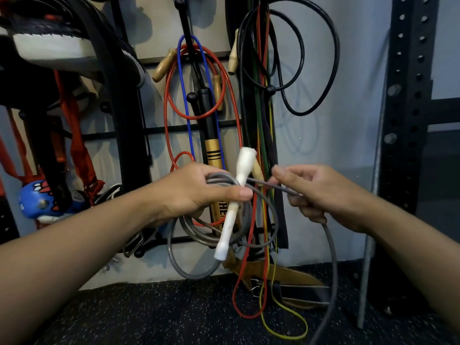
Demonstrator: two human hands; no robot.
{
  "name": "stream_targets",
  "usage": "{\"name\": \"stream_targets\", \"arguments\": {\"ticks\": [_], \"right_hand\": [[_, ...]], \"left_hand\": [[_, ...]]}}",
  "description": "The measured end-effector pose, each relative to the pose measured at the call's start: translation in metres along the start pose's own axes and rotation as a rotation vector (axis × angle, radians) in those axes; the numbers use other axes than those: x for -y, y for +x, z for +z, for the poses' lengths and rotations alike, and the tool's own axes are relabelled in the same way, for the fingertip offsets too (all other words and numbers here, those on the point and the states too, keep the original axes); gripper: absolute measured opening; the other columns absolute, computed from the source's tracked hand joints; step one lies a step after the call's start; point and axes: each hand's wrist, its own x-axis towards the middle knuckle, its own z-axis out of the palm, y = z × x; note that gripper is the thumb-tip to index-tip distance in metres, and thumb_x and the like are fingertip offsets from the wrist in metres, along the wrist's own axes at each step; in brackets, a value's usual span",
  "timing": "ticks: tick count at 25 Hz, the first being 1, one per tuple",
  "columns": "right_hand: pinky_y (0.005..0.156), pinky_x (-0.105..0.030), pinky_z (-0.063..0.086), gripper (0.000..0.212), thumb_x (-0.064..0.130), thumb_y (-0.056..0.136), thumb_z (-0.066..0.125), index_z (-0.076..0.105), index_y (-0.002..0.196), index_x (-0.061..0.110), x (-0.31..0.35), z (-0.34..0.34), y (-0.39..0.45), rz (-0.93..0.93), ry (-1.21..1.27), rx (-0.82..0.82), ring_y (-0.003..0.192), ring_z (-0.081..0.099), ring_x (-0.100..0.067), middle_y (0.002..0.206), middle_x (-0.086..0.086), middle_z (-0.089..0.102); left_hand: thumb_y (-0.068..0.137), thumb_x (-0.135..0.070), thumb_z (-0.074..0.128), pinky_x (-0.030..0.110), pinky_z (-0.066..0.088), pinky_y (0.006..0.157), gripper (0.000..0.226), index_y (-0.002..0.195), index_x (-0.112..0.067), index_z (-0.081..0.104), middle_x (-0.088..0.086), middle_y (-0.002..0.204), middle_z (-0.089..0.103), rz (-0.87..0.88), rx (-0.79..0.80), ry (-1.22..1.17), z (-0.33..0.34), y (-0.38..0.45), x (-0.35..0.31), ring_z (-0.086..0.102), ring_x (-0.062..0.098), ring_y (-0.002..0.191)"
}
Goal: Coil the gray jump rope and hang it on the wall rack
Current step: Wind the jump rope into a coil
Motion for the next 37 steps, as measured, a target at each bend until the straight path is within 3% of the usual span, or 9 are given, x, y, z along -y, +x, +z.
{"name": "stream_targets", "arguments": {"ticks": [4, 10, 15, 21, 24, 26, 28, 31, 37], "right_hand": [[0.047, -0.029, 0.035, 0.047, 0.067, 0.081, 0.061, 0.074, 0.078, 0.022, -0.021, 0.008, -0.005, 0.016, 0.211, -0.052, 0.044, 0.031, -0.011, 0.059, 0.004, 0.037], [0.051, -0.027, 0.033, 0.065, 0.062, 0.072, 0.076, 0.061, 0.122, 0.022, -0.021, 0.064, 0.003, -0.073, 0.482, 0.064, 0.055, 0.037, -0.008, 0.073, 0.009, 0.056], [0.04, -0.018, 0.039, 0.012, 0.039, 0.094, 0.068, 0.07, 0.093, 0.027, -0.006, 0.092, 0.006, -0.041, 0.621, -0.152, 0.045, 0.052, -0.007, 0.06, 0.003, 0.058], [0.041, -0.026, 0.034, 0.038, 0.045, 0.106, 0.043, 0.062, 0.087, 0.018, -0.005, 0.078, 0.009, -0.035, 0.144, -0.146, 0.043, 0.042, -0.01, 0.071, -0.007, 0.06], [0.039, -0.024, 0.036, 0.033, 0.044, 0.107, 0.041, 0.061, 0.099, 0.019, -0.002, 0.069, 0.012, -0.022, 0.093, -0.107, 0.041, 0.044, -0.008, 0.07, -0.001, 0.067], [0.039, -0.024, 0.036, 0.035, 0.044, 0.106, 0.041, 0.06, 0.098, 0.016, 0.0, 0.067, 0.012, -0.01, 0.074, -0.09, 0.039, 0.043, -0.007, 0.068, -0.002, 0.065], [0.04, -0.024, 0.037, 0.034, 0.045, 0.106, 0.041, 0.06, 0.093, 0.02, 0.002, 0.067, 0.014, -0.015, 0.024, -0.058, 0.039, 0.043, -0.006, 0.067, -0.001, 0.063], [0.04, -0.025, 0.039, 0.031, 0.04, 0.106, 0.043, 0.06, 0.085, 0.025, 0.008, 0.067, 0.017, -0.046, -0.1, 0.02, 0.041, 0.043, -0.009, 0.066, -0.002, 0.06], [0.045, -0.024, 0.038, 0.039, 0.042, 0.106, 0.044, 0.063, 0.091, 0.011, 0.008, 0.06, 0.016, -0.144, -0.279, 0.078, 0.047, 0.046, -0.011, 0.062, 0.003, 0.058]], "left_hand": [[0.067, -0.05, 0.078, 0.019, 0.023, 0.036, 0.049, 0.096, -0.01, 0.075, 0.007, 0.06, 0.045, 0.073, -0.238, -0.511, 0.015, -0.001, 0.011, 0.027, 0.006, 0.033], [0.077, -0.048, 0.079, 0.019, 0.028, 0.036, 0.033, 0.088, -0.02, 0.066, -0.002, 0.06, 0.037, 0.059, -0.683, -0.937, 0.036, 0.013, 0.01, 0.029, 0.007, 0.036], [0.082, -0.051, 0.074, 0.023, 0.036, 0.046, 0.034, 0.091, -0.02, 0.066, -0.005, 0.063, 0.05, 0.041, -0.7, -0.998, 0.049, 0.012, 0.013, 0.038, 0.007, 0.046], [0.088, -0.049, 0.068, 0.023, 0.049, 0.055, 0.039, 0.107, -0.015, 0.071, -0.008, 0.066, 0.066, -0.092, -0.563, -0.819, 0.044, -0.003, 0.029, 0.06, 0.004, 0.05], [0.066, -0.056, 0.083, 0.041, 0.061, 0.079, 0.107, 0.152, -0.015, 0.035, 0.001, 0.103, 0.072, -0.194, -0.591, -0.69, 0.026, -0.002, 0.042, 0.07, 0.015, 0.09], [0.045, -0.069, 0.087, 0.053, 0.035, 0.117, 0.151, 0.161, -0.032, -0.002, 0.007, 0.16, 0.038, -0.205, -0.692, -0.348, 0.01, -0.002, 0.045, 0.042, 0.027, 0.142], [0.048, -0.072, 0.082, 0.042, 0.015, 0.123, 0.147, 0.161, -0.037, -0.005, -0.001, 0.173, 0.006, 0.047, -0.576, 0.109, -0.003, -0.004, 0.035, 0.012, 0.02, 0.156], [0.059, -0.07, 0.083, 0.044, 0.026, 0.124, 0.119, 0.158, -0.04, 0.022, -0.007, 0.166, 0.031, 0.268, -0.167, 0.61, -0.019, 0.008, 0.003, 0.027, 0.012, 0.153], [0.079, -0.025, 0.086, 0.03, 0.057, 0.074, 0.034, 0.108, -0.014, 0.074, 0.003, 0.089, 0.078, -0.034, 0.27, 0.273, -0.03, 0.032, -0.012, 0.07, 0.015, 0.078]]}}
